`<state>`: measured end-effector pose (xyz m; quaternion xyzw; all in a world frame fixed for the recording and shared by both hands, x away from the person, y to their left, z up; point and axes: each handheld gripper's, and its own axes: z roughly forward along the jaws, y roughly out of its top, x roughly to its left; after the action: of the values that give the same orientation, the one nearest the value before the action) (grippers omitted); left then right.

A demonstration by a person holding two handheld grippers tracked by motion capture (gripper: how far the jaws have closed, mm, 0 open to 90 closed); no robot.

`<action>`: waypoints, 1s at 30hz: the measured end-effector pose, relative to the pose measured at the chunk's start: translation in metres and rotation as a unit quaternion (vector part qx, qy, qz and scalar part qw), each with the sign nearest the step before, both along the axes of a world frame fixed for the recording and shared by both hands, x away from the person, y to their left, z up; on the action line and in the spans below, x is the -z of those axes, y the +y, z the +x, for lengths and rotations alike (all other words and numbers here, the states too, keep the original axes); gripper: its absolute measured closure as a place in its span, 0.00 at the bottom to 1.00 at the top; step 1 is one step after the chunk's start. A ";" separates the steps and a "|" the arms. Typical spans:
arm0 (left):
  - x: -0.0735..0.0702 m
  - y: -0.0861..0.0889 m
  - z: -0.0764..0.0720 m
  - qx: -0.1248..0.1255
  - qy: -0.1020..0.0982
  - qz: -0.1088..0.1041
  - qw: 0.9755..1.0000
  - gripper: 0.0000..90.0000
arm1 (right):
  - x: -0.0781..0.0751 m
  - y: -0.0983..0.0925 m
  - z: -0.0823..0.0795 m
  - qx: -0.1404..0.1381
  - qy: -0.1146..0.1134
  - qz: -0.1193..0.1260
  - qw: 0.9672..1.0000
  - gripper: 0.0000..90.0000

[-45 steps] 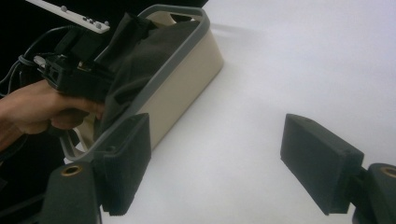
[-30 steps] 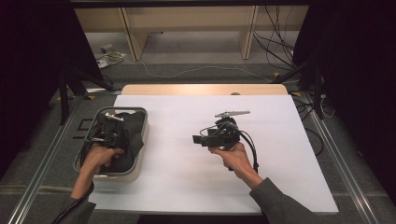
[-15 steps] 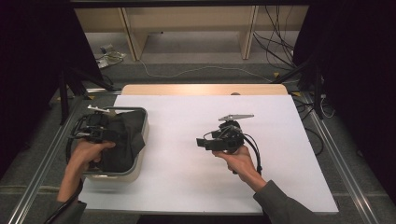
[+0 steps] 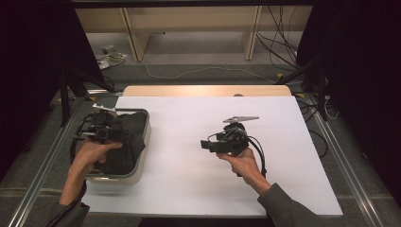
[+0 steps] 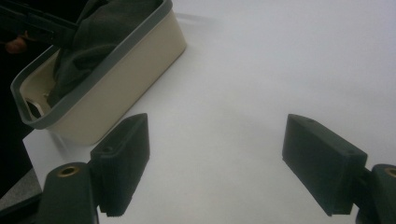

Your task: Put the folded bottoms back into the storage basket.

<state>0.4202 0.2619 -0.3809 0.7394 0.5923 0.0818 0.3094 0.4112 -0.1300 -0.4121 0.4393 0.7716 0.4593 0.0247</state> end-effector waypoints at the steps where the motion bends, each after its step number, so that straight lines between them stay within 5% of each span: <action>1: 0.001 -0.002 0.000 0.004 0.001 0.004 1.000 0.42 | 0.000 0.000 0.000 0.000 0.001 0.000 1.000 0.27; 5: 0.008 -0.005 0.001 0.017 0.010 0.005 1.000 0.60 | 0.002 -0.001 0.000 0.001 0.003 0.000 1.000 0.27; 11: 0.018 -0.012 0.000 0.031 0.020 0.035 0.999 0.86 | 0.003 -0.001 0.000 0.001 0.005 -0.004 1.000 0.27; 30: 0.045 -0.018 0.001 0.054 0.054 0.073 0.994 0.90 | 0.003 -0.001 -0.001 -0.001 0.003 -0.004 1.000 0.27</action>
<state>0.4213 0.2438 -0.4259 0.7944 0.5594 0.0681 0.2265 0.4107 -0.1306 -0.4151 0.4402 0.7739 0.4547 0.0238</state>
